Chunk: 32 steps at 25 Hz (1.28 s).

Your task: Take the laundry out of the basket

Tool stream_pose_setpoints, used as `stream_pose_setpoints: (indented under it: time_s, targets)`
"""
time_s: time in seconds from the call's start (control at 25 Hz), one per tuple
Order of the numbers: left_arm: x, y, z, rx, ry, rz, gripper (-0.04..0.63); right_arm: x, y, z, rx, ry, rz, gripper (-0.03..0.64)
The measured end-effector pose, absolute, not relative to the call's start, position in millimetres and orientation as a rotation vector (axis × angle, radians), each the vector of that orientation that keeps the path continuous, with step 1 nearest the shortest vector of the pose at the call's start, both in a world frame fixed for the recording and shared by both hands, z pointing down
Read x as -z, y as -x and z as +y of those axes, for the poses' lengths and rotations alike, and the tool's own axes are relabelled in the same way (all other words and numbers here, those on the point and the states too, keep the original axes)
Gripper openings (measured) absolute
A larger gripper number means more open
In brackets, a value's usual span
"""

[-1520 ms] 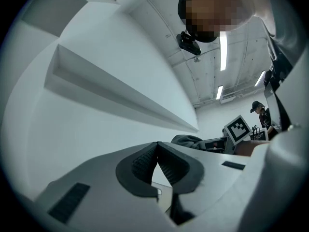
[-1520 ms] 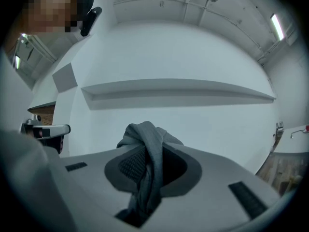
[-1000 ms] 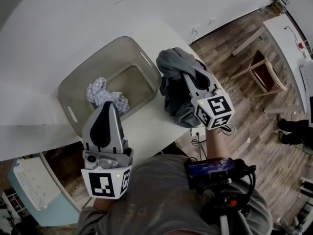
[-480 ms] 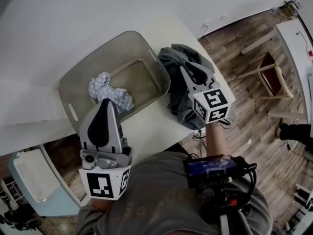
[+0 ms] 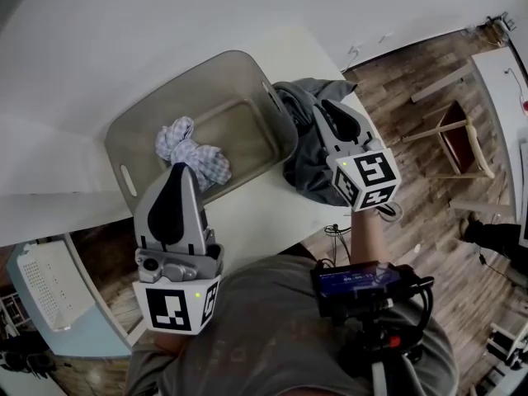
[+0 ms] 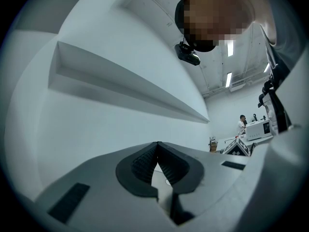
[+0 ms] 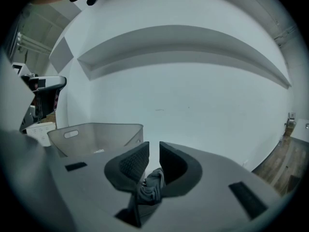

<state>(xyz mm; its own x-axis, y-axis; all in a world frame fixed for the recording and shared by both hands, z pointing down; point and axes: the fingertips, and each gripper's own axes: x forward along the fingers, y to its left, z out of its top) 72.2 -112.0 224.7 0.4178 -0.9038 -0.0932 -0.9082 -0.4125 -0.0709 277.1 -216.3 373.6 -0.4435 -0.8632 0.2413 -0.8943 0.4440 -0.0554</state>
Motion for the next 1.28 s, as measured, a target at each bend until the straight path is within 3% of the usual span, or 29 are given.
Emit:
stream_pose_setpoints:
  time_s: [0.4,1.28]
  targets:
    - [-206.1,-48.3,-84.4,-0.154,2.454,1.698,0.008,-278.1,-243.7,-194.9,-0.063,-1.507,-2.708,0.020]
    - [-176.8,44.7,-15.4,-0.248,2.096,1.966,0.008,-205.0,-101.4,-164.9,0.191,-1.049,-2.984,0.020]
